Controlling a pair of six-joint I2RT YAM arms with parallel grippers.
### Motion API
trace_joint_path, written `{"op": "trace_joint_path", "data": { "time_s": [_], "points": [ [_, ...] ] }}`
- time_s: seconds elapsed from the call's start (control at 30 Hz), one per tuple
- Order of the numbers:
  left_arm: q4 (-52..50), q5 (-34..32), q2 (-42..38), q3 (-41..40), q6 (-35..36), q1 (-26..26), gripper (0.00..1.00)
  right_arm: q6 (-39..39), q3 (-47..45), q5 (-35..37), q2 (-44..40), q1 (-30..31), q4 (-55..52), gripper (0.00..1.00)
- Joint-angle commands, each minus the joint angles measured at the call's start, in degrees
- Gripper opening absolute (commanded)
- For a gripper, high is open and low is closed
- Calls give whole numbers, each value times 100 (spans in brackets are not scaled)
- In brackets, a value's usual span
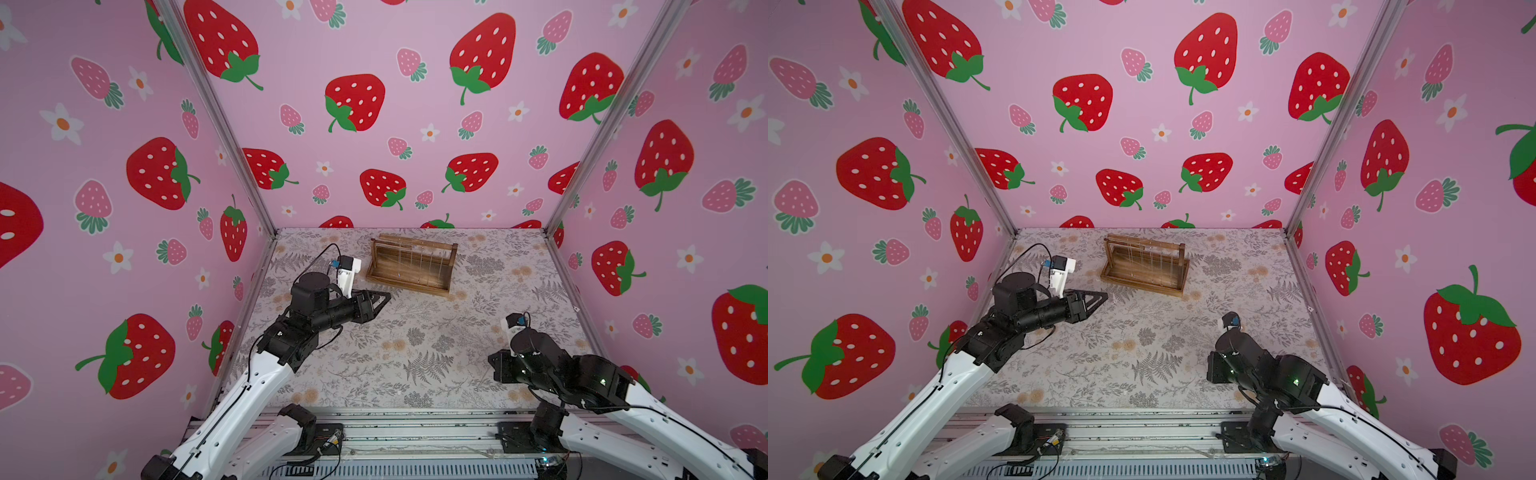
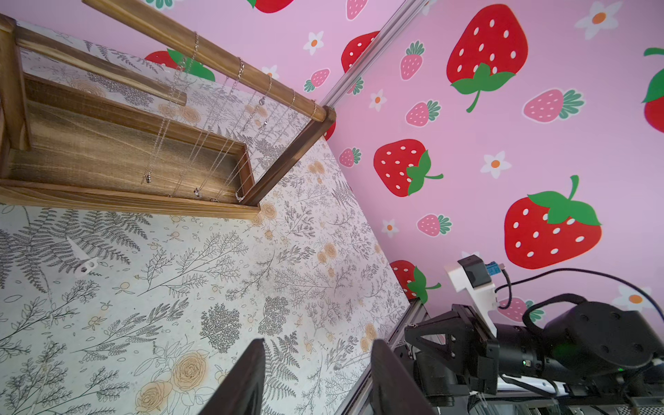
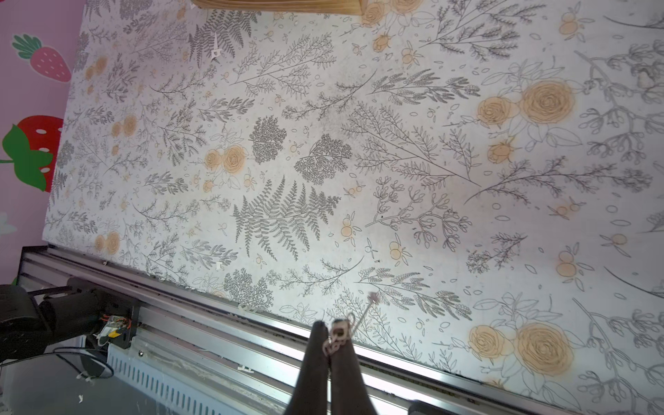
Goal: Take the necklace off the jewelry display stand
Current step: Place the necklace at the center of the board.
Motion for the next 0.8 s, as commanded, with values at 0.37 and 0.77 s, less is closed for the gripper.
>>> {"op": "trace_joint_path", "data": {
  "time_s": [0.37, 0.77],
  "points": [
    [229, -8, 106, 4, -16, -104, 49, 300, 1, 363, -389, 22, -752, 0],
    [204, 34, 277, 178, 23, -181, 48, 865, -132, 782, -520, 26, -922, 0]
  ]
}}
